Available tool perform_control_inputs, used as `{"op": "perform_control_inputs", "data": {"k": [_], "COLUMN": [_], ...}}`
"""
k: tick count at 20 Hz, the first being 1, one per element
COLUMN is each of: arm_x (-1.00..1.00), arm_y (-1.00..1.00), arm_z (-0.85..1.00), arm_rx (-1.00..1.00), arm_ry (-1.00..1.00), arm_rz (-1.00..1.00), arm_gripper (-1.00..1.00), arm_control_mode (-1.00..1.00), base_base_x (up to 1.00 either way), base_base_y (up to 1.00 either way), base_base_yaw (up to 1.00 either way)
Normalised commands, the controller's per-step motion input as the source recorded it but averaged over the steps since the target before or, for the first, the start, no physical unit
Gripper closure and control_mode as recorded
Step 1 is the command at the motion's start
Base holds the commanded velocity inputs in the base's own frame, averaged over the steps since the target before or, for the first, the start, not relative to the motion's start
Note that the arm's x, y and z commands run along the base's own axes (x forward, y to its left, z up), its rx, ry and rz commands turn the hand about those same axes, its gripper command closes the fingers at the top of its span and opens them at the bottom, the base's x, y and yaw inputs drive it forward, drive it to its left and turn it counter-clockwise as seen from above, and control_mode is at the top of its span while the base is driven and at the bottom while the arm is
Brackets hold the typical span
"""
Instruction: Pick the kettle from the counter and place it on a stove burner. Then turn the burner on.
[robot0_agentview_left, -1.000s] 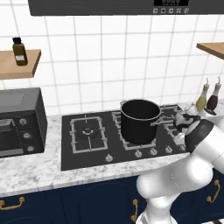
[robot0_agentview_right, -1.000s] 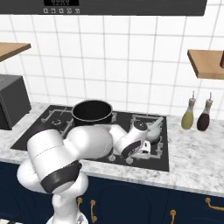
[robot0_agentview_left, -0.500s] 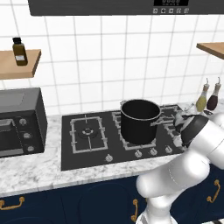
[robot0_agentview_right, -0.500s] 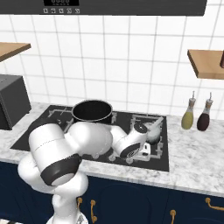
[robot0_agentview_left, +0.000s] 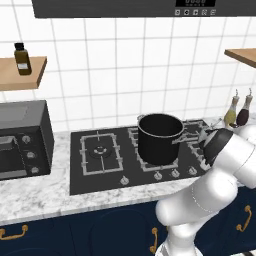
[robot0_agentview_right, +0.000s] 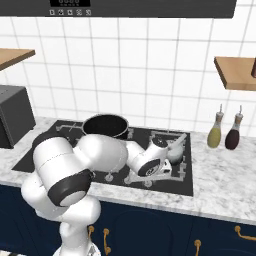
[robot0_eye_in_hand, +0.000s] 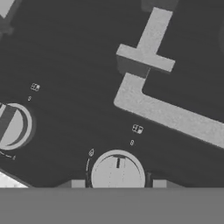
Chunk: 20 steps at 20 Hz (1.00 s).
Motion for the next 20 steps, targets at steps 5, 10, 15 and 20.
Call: {"op": "perform_control_inputs", "data": {"k": [5,10,15,20], "arm_x": [-0.24,-0.33,-0.38,-0.08], "arm_y": [0.0,0.0,0.0,0.0], "arm_z": [0.0,0.13,0.76,1.0], "arm_rx": [-0.16,-0.14,-0.07,-0.05], "arm_ry": [0.0,-0.09,-0.32,-0.45], "arm_rz": [0.45,0.33,0.08,0.01], "arm_gripper": [1.0,-1.0,-1.0,-1.0], "arm_control_mode": [-1.0,-1.0,-1.0,-1.0], "base_base_x": [0.0,0.0,0.0,0.0], "base_base_y": [0.0,0.0,0.0,0.0], "base_base_yaw": [0.0,0.0,0.0,0.0]}}
